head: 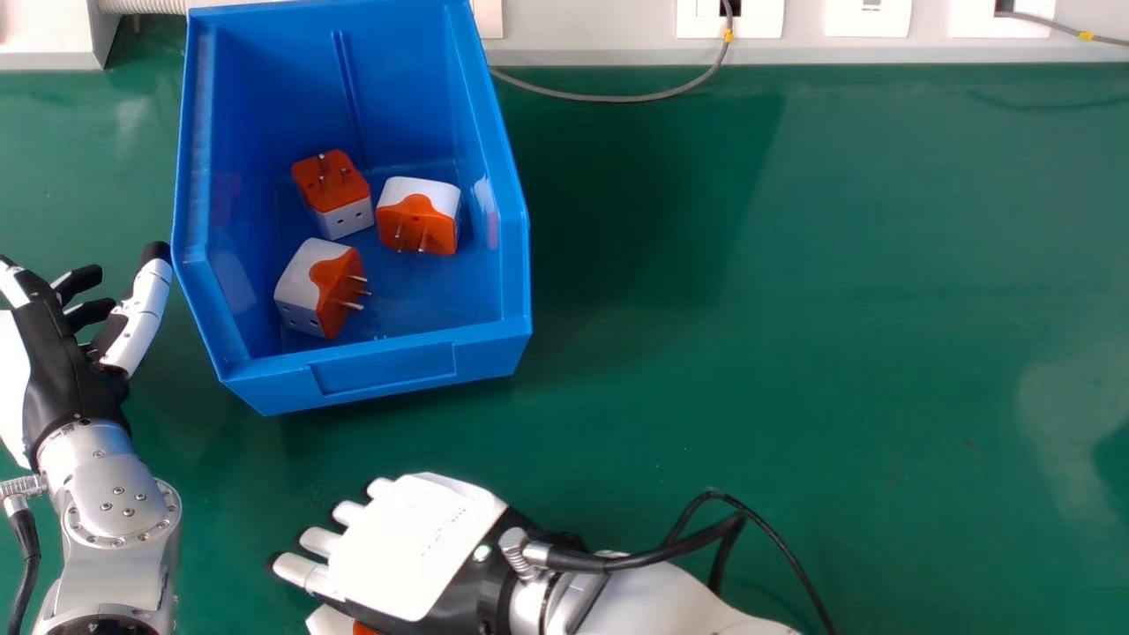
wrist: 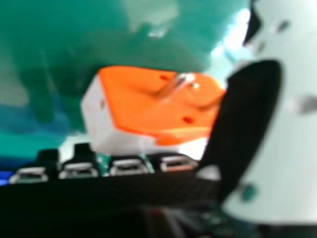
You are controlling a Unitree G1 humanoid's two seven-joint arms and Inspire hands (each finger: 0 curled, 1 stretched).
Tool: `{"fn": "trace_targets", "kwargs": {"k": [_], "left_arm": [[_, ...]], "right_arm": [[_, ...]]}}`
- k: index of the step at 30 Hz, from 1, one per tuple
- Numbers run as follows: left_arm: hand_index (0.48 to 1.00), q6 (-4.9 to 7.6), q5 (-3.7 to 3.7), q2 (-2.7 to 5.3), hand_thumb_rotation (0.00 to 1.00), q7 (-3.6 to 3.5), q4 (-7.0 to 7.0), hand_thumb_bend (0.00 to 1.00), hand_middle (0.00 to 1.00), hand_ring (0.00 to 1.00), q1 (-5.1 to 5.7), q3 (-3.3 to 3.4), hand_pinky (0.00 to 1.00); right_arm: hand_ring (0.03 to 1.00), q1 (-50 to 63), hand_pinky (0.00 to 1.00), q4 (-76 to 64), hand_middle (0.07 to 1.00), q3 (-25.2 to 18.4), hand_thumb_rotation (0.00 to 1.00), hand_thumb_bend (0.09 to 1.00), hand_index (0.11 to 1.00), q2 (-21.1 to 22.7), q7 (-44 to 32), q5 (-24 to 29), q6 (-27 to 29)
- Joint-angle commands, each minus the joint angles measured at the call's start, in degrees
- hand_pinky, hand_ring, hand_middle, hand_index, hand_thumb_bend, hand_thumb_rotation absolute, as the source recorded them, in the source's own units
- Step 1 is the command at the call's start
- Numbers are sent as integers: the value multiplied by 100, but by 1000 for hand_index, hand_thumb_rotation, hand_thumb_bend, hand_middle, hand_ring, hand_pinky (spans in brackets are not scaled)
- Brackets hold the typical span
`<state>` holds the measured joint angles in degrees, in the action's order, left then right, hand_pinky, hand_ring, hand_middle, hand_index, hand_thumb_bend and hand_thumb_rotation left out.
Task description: Pick all objects and put in blue box
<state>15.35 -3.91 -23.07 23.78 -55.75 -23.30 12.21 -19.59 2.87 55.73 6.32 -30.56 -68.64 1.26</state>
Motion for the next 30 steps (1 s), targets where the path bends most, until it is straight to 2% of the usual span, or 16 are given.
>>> {"fn": "trace_targets", "kwargs": {"k": [1,6,7,9,10,11,12,16,21,30], "left_arm": [[870,-55,-13,50,545,-59,-15,633,814,745,12,-30,601],[870,-43,-10,53,546,-65,-26,634,815,745,4,-27,601],[870,-35,-12,50,546,-67,-34,634,815,745,2,-28,601],[870,-26,-17,45,546,-73,-53,634,815,745,-7,-33,601],[870,-27,-25,45,546,-66,-56,634,815,745,-9,-38,601],[870,-32,-36,46,546,-51,-53,634,815,745,-7,-46,601],[870,-34,-45,47,546,-38,-51,634,815,745,-5,-51,601],[870,-32,-47,45,546,-28,-59,635,815,745,-4,-53,598],[870,-50,-24,45,546,-57,-29,635,814,745,15,-45,597],[871,-43,3,46,546,-89,-23,632,814,745,16,-22,598]], "right_arm": [[996,-180,962,213,1000,172,194,753,979,-133,-15,-62,155],[910,-335,762,551,952,103,146,698,892,-211,323,174,373],[910,-309,762,585,952,52,146,698,892,-204,509,283,451],[799,-226,635,625,856,-41,95,690,819,-169,892,486,633],[799,-188,635,649,856,-80,95,690,819,-150,1079,579,726],[732,-139,571,678,805,-135,76,653,754,-133,1295,679,835],[732,-103,571,712,805,-182,76,653,754,-121,1469,769,929],[572,-60,425,808,695,-249,31,567,599,-111,1757,884,1094],[508,-4,374,678,649,-331,12,531,536,-118,1765,929,1015],[471,215,358,271,613,-538,1,510,500,-136,1853,965,798]]}}
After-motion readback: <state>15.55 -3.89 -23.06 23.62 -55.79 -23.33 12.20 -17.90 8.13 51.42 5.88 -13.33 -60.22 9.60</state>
